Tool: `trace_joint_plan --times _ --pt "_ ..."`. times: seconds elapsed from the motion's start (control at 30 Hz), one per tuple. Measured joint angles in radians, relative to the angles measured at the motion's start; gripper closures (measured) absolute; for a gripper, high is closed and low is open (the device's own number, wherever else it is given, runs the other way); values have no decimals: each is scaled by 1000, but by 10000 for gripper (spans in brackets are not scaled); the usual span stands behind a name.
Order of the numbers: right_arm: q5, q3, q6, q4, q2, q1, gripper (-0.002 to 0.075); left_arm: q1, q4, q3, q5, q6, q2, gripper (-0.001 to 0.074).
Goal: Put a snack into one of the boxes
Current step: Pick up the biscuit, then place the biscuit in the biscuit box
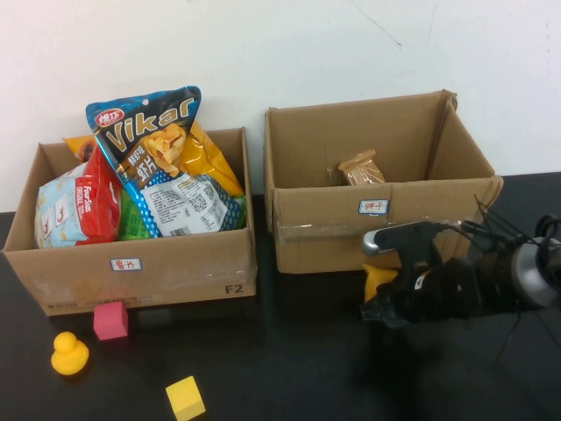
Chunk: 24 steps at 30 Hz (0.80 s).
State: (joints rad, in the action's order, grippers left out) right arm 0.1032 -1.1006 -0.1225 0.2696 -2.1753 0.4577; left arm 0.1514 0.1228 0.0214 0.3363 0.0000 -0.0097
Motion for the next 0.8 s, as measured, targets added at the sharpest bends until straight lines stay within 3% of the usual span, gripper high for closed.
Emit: trace_joint_plan --times 0.5,0.67,0.8 --pt "-103 240 34 -56 443 135 524 0 0 0 0 0 0 737" --pt "-126 180 -79 -100 607 122 530 0 0 0 0 0 0 737" --pt "-160 8 -158 -106 611 63 531 0 0 0 0 0 0 737"
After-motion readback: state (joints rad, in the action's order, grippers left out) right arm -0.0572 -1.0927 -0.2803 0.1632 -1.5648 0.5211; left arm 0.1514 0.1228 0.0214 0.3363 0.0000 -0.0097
